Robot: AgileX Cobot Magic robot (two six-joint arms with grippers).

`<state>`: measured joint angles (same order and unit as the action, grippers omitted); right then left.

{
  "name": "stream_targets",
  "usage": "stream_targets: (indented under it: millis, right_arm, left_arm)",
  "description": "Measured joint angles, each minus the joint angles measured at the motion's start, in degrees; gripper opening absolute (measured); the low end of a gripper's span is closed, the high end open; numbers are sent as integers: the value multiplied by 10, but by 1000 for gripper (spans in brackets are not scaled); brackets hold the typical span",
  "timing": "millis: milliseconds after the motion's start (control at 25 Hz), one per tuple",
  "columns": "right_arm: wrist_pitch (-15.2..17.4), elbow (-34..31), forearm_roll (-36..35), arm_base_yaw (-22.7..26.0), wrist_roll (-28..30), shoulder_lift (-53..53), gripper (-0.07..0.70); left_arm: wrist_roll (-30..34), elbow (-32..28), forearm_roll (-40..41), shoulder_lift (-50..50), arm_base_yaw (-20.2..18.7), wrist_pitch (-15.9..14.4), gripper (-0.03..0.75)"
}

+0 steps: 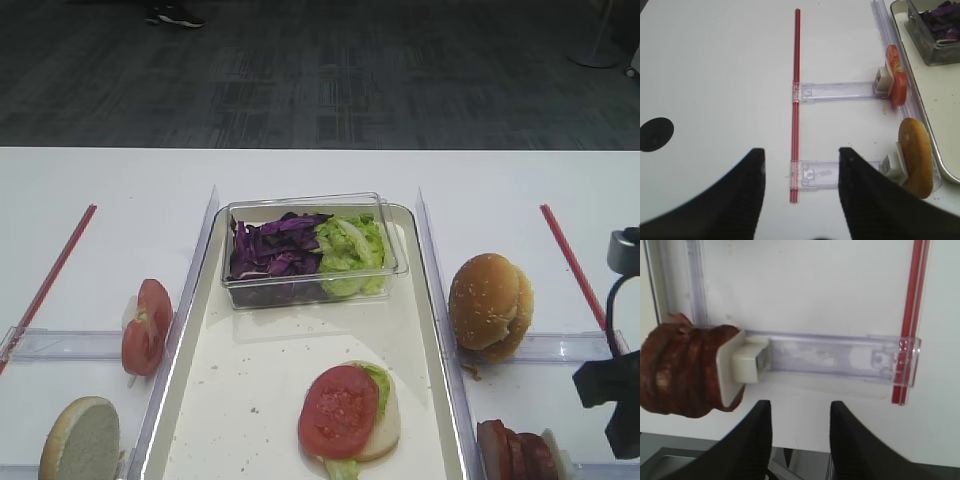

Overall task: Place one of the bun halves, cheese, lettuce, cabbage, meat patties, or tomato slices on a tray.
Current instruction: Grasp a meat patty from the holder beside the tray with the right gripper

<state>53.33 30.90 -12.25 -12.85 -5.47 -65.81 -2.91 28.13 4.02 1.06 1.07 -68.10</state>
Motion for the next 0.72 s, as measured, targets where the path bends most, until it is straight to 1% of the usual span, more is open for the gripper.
stream_targets:
  millis: [80,280,480,720]
  right_arm:
    - [-1,12,0,-16,-7,-10,319]
    - [-4,30,29,-62,-55,-31,319]
    - [-8,31,40,-104,-93,-50,319]
    - [-20,41,58,-164,-151,-62,319]
  left_arm:
    - [0,0,0,0,0,0,313]
    - [0,0,0,0,0,0,313]
    - [0,0,0,0,0,0,313]
    - [0,0,0,0,0,0,313]
